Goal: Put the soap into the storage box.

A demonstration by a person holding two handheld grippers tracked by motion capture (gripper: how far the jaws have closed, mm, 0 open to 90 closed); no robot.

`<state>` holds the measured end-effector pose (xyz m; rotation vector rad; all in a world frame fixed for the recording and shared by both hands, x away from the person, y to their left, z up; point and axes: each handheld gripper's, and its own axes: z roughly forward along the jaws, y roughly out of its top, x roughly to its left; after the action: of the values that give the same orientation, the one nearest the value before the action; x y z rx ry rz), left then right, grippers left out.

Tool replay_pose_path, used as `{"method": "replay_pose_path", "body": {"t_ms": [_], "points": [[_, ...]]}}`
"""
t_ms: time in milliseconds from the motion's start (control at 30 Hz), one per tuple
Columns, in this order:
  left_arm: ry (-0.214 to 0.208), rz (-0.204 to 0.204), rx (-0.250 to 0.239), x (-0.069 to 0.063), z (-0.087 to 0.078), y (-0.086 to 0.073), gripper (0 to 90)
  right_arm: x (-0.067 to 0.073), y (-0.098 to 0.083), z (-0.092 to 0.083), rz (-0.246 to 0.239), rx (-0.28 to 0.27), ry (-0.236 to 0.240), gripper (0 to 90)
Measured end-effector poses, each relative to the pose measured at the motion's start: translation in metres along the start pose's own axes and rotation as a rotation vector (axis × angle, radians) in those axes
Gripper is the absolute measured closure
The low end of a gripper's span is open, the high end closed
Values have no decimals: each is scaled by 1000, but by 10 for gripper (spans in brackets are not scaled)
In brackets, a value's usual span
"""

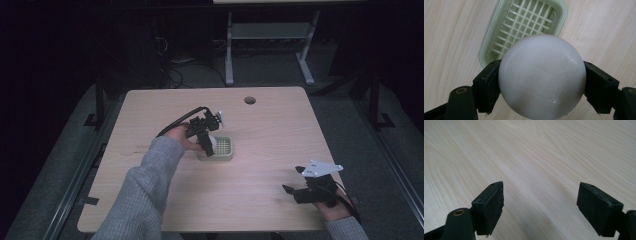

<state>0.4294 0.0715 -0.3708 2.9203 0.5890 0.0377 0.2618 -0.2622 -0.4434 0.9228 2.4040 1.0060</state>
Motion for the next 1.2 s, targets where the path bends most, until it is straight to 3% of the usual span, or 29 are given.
{"method": "replay_pose_path", "body": {"t_ms": [467,1000,1200], "points": [[-2,-36,-6,10,2,13,232,0,0,-1,5,0,-1,210],[-10,-75,25,15,20,25,232,-1,-1,-1,-4,-4,-3,210],[-10,-88,15,18,24,28,232,-1,-1,-1,2,-6,-1,210]]}}
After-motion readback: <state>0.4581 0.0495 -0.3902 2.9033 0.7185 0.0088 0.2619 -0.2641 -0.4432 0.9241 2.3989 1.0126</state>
